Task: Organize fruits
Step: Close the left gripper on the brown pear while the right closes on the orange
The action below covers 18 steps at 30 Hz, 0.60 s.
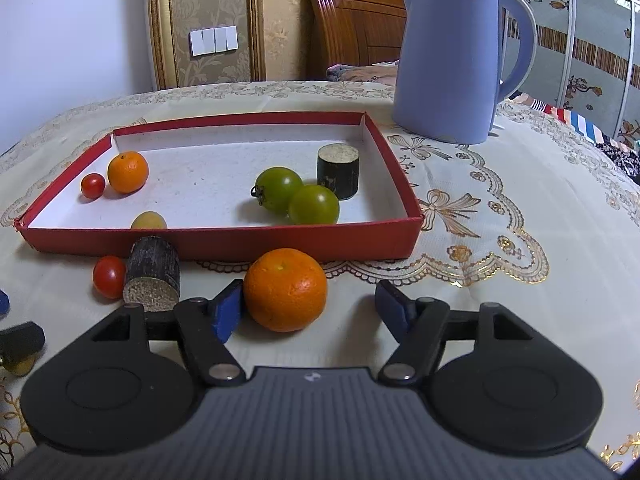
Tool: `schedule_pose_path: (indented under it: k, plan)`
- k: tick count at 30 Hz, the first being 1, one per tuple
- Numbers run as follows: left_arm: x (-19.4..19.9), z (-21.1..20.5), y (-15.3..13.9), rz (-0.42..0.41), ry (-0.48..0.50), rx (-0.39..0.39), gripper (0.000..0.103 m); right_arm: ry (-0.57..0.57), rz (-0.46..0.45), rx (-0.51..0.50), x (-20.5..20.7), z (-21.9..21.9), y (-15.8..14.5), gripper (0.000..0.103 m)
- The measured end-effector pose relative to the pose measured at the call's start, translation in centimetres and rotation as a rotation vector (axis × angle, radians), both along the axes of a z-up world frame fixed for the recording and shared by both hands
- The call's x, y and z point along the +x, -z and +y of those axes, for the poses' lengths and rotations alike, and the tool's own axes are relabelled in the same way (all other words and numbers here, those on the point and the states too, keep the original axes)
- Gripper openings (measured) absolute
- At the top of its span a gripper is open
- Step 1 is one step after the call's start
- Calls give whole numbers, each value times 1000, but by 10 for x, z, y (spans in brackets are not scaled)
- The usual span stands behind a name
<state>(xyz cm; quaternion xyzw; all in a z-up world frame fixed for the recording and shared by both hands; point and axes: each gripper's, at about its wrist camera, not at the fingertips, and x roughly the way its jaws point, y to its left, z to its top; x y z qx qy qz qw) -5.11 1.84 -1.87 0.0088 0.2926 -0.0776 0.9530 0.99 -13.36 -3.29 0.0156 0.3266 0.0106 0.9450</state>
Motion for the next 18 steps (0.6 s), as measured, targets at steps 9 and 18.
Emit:
schedule_pose_path:
  k: [9, 18]
  plan:
    - [-8, 8, -2, -15, 76, -64, 63, -6, -2, 16, -2, -2, 1, 78]
    - [-3, -4, 3, 20, 53, 30, 63, -15, 1, 2, -1, 1, 2, 81]
